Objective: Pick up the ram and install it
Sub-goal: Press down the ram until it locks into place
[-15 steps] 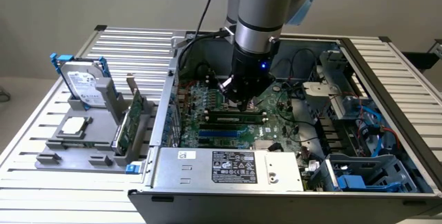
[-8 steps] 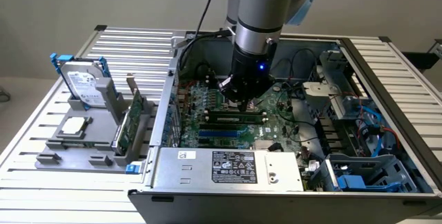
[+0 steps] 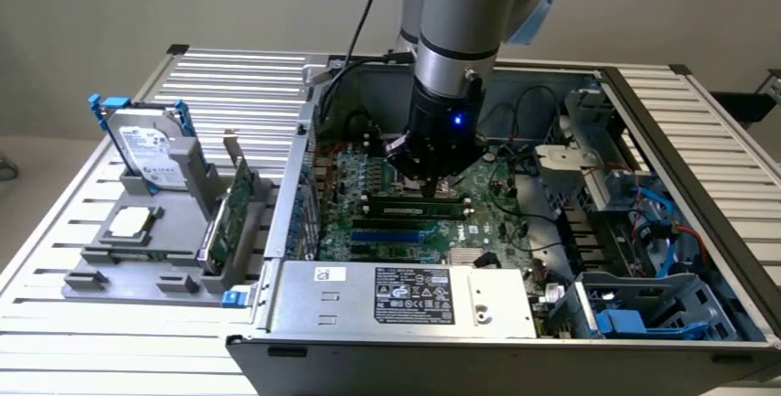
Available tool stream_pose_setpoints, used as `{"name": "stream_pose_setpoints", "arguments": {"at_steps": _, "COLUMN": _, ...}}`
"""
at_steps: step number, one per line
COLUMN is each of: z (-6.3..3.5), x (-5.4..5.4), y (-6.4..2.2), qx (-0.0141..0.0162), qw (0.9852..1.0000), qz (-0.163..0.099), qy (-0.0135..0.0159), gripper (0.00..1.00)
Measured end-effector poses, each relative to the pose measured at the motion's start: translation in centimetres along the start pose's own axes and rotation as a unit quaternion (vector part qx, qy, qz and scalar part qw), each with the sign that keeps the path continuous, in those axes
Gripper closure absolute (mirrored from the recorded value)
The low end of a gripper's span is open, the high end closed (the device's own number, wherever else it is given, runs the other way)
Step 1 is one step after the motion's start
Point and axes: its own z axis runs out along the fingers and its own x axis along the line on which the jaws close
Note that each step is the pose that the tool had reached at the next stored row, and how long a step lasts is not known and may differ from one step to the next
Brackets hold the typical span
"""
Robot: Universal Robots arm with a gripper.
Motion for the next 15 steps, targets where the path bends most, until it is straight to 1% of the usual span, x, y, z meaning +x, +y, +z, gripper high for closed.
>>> {"name": "stream_pose_setpoints", "arguments": {"at_steps": 2, "z": 0.02, "x": 0.0, "y": 0.0, "qx": -0.0004, "qw": 0.9999, "qz": 0.017, "qy": -0.0003, "gripper": 0.89}}
{"name": "stream_pose_setpoints", "arguments": {"at_steps": 4, "z": 0.02, "x": 0.0, "y": 0.0, "qx": -0.0008, "qw": 0.9994, "qz": 0.035, "qy": -0.0006, "gripper": 0.89}}
{"name": "stream_pose_setpoints", "arguments": {"at_steps": 9, "z": 0.02, "x": 0.01, "y": -0.01, "qx": -0.0015, "qw": 0.9972, "qz": 0.075, "qy": -0.0012, "gripper": 0.89}}
{"name": "stream_pose_setpoints", "arguments": {"at_steps": 15, "z": 0.02, "x": 0.01, "y": -0.06, "qx": -0.0015, "qw": 0.9971, "qz": 0.076, "qy": -0.0012, "gripper": 0.89}}
